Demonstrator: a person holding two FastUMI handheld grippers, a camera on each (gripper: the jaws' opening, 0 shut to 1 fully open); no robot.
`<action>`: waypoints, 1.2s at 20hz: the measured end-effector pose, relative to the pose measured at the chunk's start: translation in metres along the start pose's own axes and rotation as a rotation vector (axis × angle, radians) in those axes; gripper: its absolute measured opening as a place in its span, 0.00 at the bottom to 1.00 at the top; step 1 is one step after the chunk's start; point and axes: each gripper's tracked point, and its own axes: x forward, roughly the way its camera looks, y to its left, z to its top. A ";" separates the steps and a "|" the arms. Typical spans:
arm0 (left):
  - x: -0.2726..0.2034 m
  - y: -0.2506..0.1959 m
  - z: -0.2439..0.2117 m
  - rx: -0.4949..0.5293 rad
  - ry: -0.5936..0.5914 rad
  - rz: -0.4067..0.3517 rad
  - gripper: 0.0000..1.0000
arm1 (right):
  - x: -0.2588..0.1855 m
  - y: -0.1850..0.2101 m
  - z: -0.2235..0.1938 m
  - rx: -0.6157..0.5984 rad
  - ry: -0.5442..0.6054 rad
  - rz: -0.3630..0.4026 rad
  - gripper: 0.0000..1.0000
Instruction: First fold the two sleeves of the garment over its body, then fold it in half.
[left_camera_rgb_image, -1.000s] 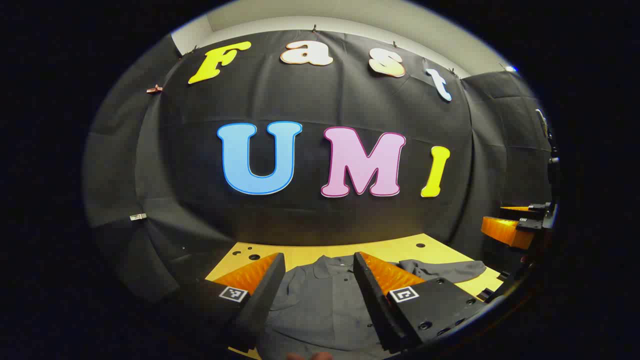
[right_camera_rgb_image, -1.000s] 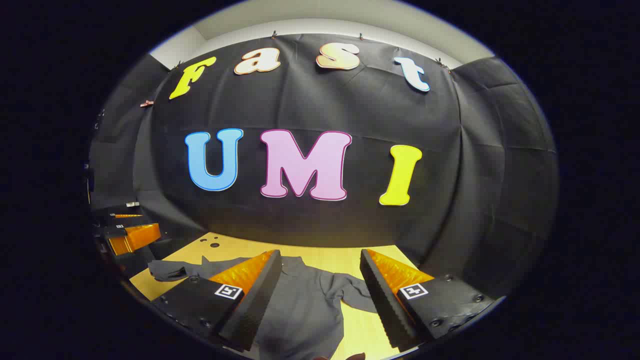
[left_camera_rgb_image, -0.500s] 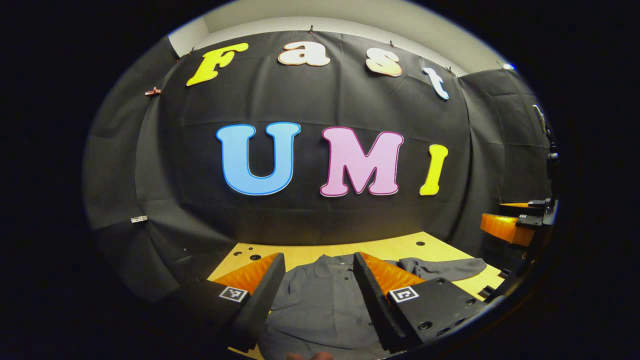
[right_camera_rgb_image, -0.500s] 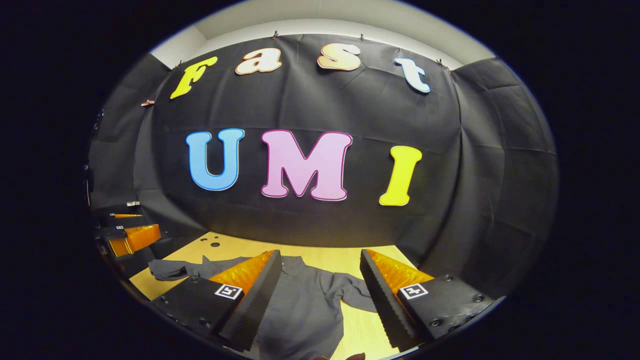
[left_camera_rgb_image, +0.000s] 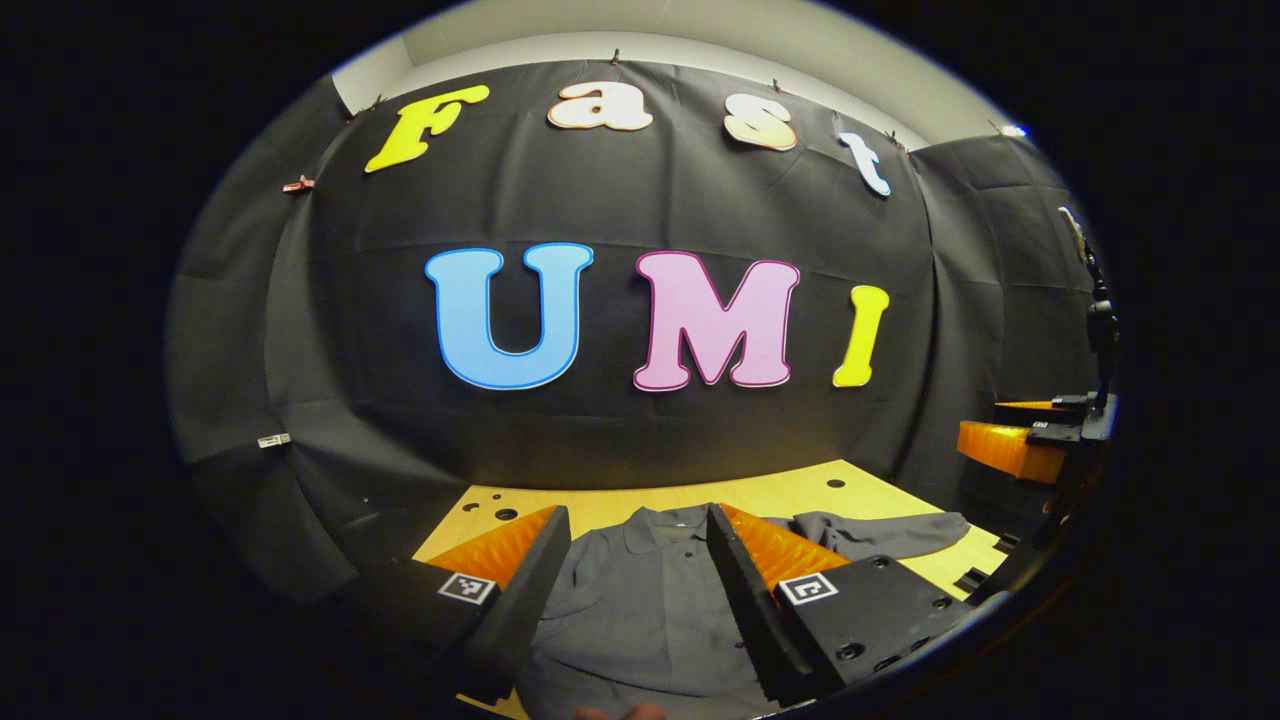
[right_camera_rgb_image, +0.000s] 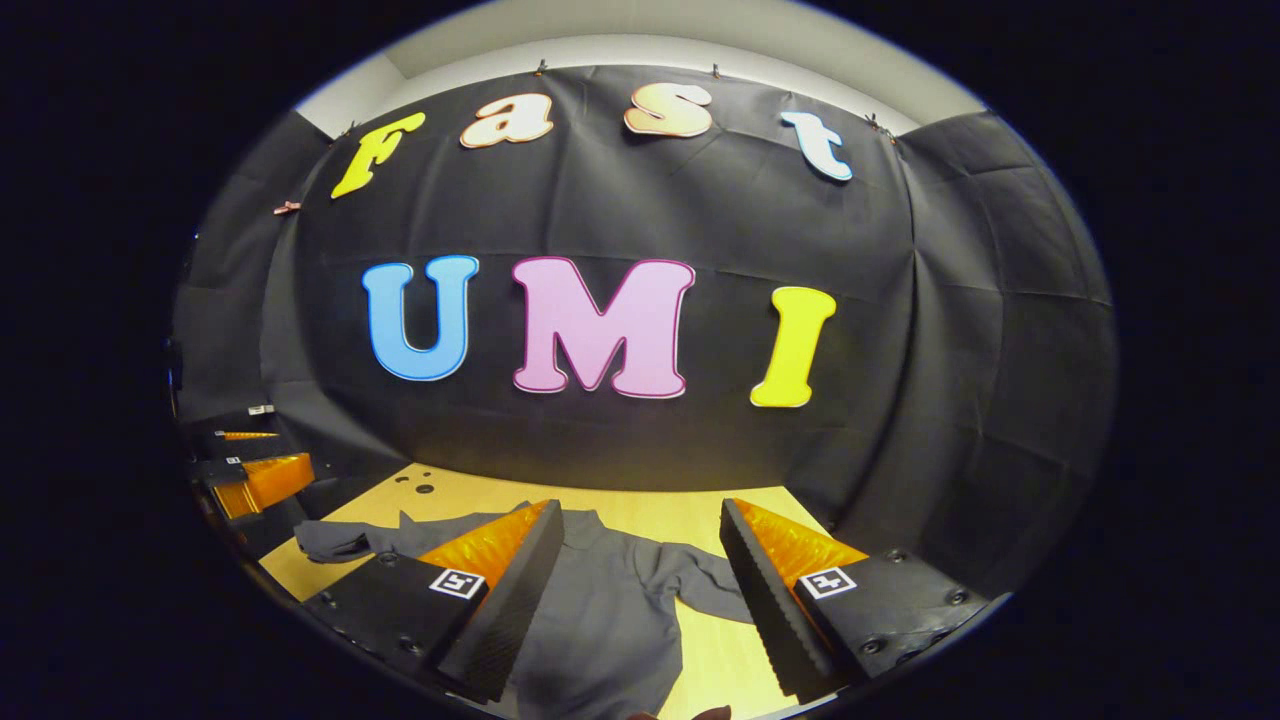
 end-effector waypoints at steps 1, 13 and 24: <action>0.003 -0.004 -0.002 0.003 0.001 -0.007 0.88 | 0.004 -0.016 -0.004 0.001 0.013 -0.025 0.98; 0.044 -0.067 -0.022 0.008 0.087 -0.007 0.88 | 0.088 -0.217 -0.150 0.017 0.290 -0.240 0.98; 0.064 -0.094 -0.047 0.016 0.215 0.152 0.88 | 0.144 -0.313 -0.304 0.084 0.536 -0.264 0.98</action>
